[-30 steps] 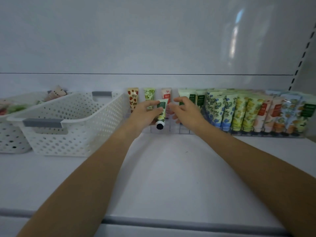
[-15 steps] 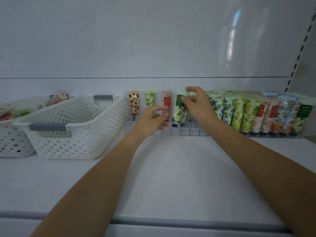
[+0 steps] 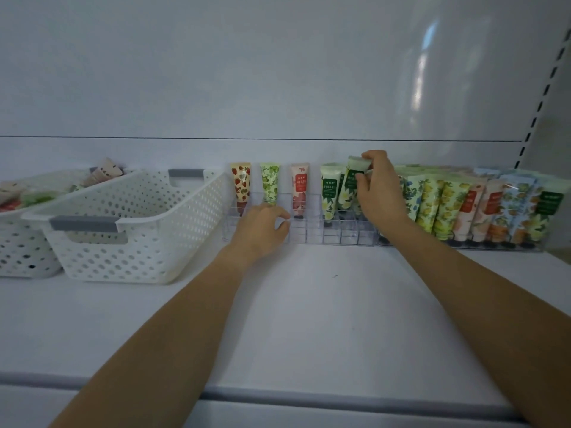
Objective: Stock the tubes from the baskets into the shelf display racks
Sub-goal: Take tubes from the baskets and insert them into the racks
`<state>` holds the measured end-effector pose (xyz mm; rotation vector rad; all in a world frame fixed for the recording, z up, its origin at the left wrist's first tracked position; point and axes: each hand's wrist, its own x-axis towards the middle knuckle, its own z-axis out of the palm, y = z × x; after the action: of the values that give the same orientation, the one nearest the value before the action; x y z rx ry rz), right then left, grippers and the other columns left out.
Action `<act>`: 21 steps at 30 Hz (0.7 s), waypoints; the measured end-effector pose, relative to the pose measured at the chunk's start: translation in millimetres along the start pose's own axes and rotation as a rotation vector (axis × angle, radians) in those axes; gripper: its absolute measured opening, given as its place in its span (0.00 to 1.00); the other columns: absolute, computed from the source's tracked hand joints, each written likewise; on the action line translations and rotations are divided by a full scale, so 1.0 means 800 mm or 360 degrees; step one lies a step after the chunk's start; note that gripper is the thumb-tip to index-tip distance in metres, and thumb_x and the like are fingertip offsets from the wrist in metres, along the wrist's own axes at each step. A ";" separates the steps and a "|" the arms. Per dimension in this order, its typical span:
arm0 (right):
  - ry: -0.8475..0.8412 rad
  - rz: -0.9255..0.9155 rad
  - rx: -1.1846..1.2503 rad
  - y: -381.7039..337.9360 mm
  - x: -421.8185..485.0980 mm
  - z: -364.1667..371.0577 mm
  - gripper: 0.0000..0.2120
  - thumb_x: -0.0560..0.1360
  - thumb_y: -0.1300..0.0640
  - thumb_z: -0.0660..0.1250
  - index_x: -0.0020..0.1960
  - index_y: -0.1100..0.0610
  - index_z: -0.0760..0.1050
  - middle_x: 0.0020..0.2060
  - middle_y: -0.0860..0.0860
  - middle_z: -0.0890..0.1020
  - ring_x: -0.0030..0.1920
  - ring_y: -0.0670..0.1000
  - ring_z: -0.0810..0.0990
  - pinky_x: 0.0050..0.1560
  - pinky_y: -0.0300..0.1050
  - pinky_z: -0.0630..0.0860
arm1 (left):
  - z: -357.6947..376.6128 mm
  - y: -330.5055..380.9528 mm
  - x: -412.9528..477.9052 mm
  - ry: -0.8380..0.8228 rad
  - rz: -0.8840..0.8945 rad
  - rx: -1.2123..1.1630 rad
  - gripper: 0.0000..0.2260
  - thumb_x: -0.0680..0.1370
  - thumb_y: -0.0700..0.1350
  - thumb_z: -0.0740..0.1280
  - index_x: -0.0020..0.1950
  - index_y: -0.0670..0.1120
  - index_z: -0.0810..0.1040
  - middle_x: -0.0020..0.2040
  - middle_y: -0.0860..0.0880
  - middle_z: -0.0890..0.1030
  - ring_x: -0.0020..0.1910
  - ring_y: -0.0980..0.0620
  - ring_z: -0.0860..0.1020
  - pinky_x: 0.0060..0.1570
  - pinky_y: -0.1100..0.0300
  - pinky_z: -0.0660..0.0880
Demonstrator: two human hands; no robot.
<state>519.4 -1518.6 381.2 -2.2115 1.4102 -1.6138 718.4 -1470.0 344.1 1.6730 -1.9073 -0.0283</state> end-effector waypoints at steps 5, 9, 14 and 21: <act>-0.0446 -0.0074 -0.0575 -0.003 -0.007 0.001 0.30 0.76 0.70 0.58 0.75 0.56 0.55 0.70 0.60 0.58 0.54 0.57 0.72 0.46 0.44 0.70 | 0.000 0.001 -0.001 -0.0023 -0.0003 0.0021 0.14 0.80 0.44 0.59 0.63 0.44 0.75 0.64 0.44 0.74 0.65 0.46 0.69 0.65 0.54 0.65; -0.0454 -0.0076 -0.0784 -0.005 -0.005 0.001 0.33 0.74 0.71 0.60 0.75 0.56 0.54 0.70 0.60 0.54 0.61 0.59 0.68 0.43 0.44 0.67 | 0.000 0.001 -0.001 -0.0009 0.0000 0.0034 0.14 0.80 0.44 0.59 0.63 0.44 0.75 0.64 0.44 0.74 0.64 0.46 0.69 0.64 0.53 0.66; -0.0407 -0.0176 -0.0867 -0.009 -0.013 0.008 0.30 0.75 0.66 0.60 0.75 0.59 0.53 0.71 0.60 0.55 0.62 0.60 0.68 0.45 0.49 0.71 | -0.002 0.008 -0.001 0.0095 0.0008 0.0086 0.14 0.80 0.45 0.59 0.63 0.44 0.75 0.62 0.44 0.76 0.62 0.45 0.71 0.60 0.50 0.70; -0.0380 -0.0512 -0.0785 -0.035 -0.024 0.020 0.25 0.74 0.66 0.62 0.70 0.62 0.65 0.70 0.64 0.63 0.64 0.65 0.67 0.59 0.59 0.68 | -0.047 0.043 0.028 0.0278 0.0174 0.0199 0.13 0.79 0.45 0.59 0.61 0.45 0.76 0.61 0.45 0.76 0.61 0.45 0.72 0.59 0.51 0.71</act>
<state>548.9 -1495.6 374.7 -2.9182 1.5763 -1.0887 703.7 -1470.2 397.6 1.5917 -1.8969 0.2767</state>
